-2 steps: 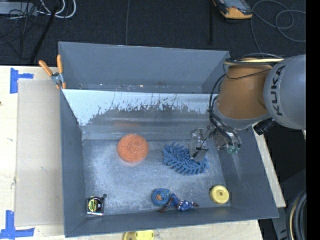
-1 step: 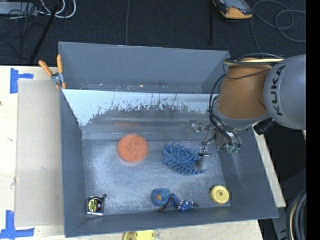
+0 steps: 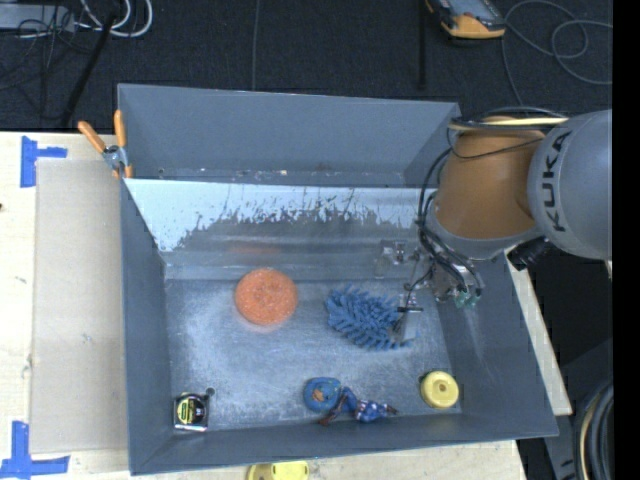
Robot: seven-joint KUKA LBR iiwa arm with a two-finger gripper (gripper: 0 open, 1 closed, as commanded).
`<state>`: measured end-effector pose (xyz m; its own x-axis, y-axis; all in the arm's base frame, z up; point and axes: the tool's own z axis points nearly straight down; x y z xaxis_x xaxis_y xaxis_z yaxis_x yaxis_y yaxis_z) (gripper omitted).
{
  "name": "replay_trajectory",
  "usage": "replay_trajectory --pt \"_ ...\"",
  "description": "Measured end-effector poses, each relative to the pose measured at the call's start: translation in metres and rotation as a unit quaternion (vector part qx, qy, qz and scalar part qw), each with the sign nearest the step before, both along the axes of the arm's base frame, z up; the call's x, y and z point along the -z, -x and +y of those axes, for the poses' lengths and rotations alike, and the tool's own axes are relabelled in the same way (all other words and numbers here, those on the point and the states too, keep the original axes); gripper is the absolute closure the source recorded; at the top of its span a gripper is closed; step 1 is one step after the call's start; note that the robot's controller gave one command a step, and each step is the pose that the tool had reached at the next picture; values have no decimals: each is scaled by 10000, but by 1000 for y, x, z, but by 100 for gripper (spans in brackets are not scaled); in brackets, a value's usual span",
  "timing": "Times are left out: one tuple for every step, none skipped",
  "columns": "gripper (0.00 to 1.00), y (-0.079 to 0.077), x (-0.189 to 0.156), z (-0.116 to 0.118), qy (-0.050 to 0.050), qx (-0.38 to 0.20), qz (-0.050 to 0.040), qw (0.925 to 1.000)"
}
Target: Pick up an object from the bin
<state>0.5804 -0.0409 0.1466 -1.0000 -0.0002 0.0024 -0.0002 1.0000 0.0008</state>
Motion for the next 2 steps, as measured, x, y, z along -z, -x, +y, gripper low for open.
replay_trajectory --pt "0 26 47 38 9 -114 -32 9999" --pt "100 -2 75 45 -5 1078 -22 9942"
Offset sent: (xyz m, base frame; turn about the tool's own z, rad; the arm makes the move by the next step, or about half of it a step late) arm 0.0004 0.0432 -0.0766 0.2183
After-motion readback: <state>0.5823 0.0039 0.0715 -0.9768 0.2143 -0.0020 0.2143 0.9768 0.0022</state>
